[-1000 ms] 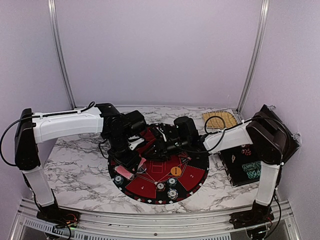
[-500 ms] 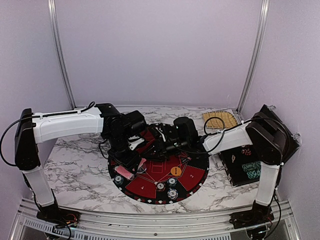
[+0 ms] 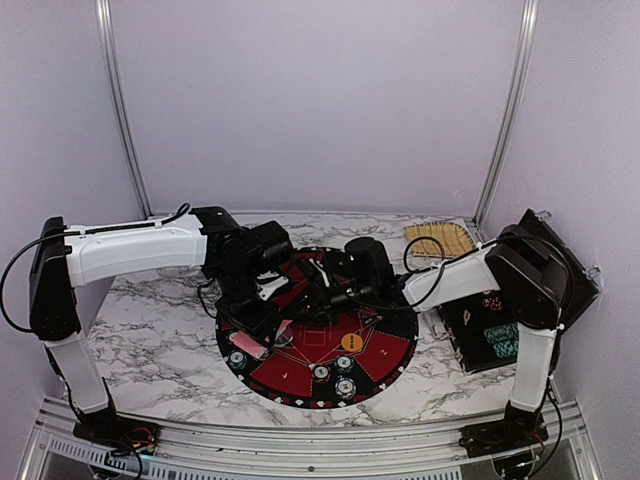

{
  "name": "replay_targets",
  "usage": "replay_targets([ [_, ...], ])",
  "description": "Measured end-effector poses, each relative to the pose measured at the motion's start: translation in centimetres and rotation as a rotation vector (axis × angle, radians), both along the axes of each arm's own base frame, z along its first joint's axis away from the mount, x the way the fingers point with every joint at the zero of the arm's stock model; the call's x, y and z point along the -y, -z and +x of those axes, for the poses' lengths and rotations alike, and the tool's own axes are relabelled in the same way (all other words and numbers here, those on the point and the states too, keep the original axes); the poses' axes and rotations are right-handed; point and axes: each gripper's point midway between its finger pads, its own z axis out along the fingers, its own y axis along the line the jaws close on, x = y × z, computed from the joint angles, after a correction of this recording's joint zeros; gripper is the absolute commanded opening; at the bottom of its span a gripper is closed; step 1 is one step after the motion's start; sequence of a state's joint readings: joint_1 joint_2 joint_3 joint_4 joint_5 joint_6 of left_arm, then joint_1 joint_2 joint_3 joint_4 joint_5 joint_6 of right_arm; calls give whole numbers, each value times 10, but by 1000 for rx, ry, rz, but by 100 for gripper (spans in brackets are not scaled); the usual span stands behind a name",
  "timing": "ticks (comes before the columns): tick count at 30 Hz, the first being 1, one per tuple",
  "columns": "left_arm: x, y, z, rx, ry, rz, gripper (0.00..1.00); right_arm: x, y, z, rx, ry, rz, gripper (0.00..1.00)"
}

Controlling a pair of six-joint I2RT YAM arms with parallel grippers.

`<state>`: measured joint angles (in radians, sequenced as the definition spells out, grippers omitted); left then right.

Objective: Distribute texas hold em gaming equipment
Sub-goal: Pick up the poker card from the face-down deck piles.

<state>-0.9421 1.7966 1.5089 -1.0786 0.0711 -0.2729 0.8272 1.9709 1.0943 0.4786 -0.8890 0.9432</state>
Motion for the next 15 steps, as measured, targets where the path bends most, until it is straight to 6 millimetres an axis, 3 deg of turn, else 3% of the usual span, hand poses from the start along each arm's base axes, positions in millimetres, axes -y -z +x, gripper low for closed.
replay_targets([
  [15,0,0,0,-2,1,0,45,-1,0,0,-12,2,5,0],
])
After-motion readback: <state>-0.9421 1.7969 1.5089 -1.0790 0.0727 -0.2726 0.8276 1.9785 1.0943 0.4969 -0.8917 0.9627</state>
